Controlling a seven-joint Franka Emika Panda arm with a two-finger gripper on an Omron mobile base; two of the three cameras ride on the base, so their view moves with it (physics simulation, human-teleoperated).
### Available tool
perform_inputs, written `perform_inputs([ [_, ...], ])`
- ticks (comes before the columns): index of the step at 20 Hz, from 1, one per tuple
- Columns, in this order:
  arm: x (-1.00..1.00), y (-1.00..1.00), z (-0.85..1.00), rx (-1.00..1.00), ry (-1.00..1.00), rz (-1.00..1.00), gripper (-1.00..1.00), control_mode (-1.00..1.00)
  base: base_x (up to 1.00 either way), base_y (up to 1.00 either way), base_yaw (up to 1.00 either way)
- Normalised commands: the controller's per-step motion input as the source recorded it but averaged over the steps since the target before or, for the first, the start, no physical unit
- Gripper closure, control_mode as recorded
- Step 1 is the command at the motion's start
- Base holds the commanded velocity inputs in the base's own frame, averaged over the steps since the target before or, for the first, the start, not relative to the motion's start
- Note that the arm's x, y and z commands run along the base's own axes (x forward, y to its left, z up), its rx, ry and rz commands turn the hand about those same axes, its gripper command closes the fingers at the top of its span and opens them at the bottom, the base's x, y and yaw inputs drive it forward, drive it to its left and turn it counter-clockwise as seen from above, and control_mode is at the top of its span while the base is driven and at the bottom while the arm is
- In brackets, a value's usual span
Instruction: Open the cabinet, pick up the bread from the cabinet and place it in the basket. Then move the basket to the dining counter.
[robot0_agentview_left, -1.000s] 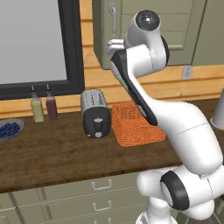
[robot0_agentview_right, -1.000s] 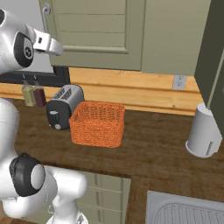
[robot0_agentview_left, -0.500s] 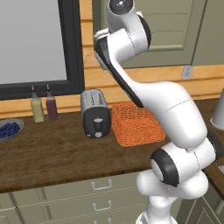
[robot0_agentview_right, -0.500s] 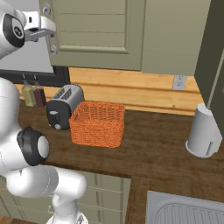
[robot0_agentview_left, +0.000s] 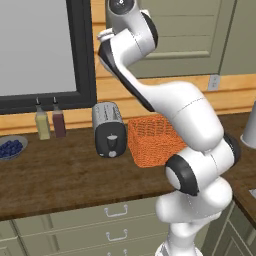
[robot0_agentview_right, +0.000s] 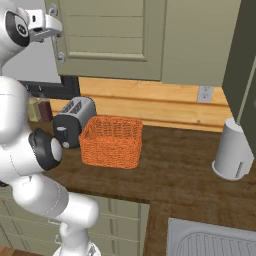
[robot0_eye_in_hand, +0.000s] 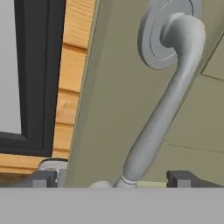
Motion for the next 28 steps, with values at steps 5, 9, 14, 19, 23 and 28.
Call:
perform_inputs([
  [5, 0.17, -0.28, -0.38, 0.08, -0.20, 0.00, -1.00, -1.00, 0.00, 0.00, 0.00],
  [9, 0.07, -0.49, -0.31, 0.15, -0.20, 0.00, -1.00, -1.00, 0.00, 0.00, 0.00],
  [14, 0.54, -0.10, -0.13, 0.07, -0.04, 0.02, -1.00, -1.00, 0.00, 0.00, 0.00],
  [19, 0.67, 0.00, 0.00, 0.00, 0.00, 0.07, -1.00, -1.00, 0.00, 0.00, 0.00],
  [23, 0.59, 0.00, 0.00, 0.00, 0.00, 0.07, -1.00, -1.00, 0.00, 0.00, 0.00],
  [28, 0.47, 0.00, 0.00, 0.00, 0.00, 0.08, 1.00, -1.00, 0.00, 0.00, 0.00],
])
